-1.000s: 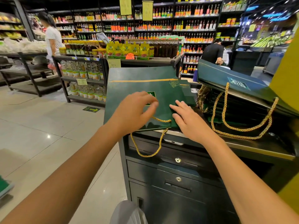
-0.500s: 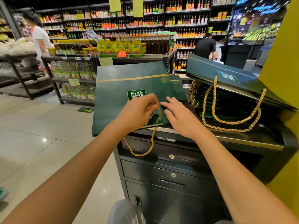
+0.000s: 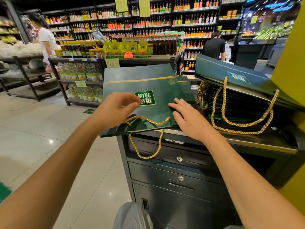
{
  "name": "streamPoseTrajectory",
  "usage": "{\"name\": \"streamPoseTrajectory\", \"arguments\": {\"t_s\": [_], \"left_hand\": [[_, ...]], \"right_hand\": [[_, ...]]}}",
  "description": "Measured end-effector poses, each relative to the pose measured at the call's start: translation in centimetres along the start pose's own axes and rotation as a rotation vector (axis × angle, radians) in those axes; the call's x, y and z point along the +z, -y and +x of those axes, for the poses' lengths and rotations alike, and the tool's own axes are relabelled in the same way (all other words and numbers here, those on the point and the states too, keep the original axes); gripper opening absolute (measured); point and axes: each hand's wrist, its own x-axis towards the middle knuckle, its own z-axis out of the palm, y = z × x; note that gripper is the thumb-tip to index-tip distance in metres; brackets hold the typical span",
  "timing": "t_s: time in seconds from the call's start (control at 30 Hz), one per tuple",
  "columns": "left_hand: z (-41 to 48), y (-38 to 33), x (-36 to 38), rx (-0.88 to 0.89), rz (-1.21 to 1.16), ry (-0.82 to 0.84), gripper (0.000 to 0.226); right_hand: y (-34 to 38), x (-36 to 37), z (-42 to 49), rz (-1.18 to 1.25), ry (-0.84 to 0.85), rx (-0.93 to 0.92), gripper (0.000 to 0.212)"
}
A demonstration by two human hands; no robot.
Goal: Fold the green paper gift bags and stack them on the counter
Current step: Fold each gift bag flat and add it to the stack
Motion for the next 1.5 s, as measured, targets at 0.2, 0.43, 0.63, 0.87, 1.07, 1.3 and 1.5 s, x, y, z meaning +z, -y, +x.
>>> {"name": "streamPoseTrajectory", "arguments": {"t_s": [0.2,0.43,0.63,0.87,1.07,1.3,1.5], "left_hand": [[-2.3,3.1,-2.1,-0.002,0.189,0.096,0.027],[-3.0,3.7,-1.8,0.034,0.215,0.203,0.027],[-2.7,3.6,-0.5,0.123,0.257,0.075,0.011],[-2.7,2.8,0.5,-0.093,-0.322,-0.076,0.013],[-2.4,2.0,-1.1,-0.201,-0.88,-0.176,0.016],[-3.0,2.1,-1.2,-0.184,-0.792,-0.054,0.032],[-2.9,3.8,-0.9,-0.145,-0.327,-0.32,0.022]], "right_hand": [[0.3,0.0,0.0,0.009,-0.008,0.003,0.046],[0.4,-0.1,-0.1,-0.002,0.0,0.007,0.046],[0.4,0.0,-0.1,0.003,-0.003,0.009,0.046],[0.4,0.0,-0.1,-0.012,-0.004,0.009,0.046],[0.4,0.0,-0.1,-0.008,-0.006,0.009,0.046],[0.4,-0.1,-0.1,-0.003,-0.001,0.013,0.045],[0.6,-0.2,-0.3,0.026,-0.026,0.029,0.045]]}}
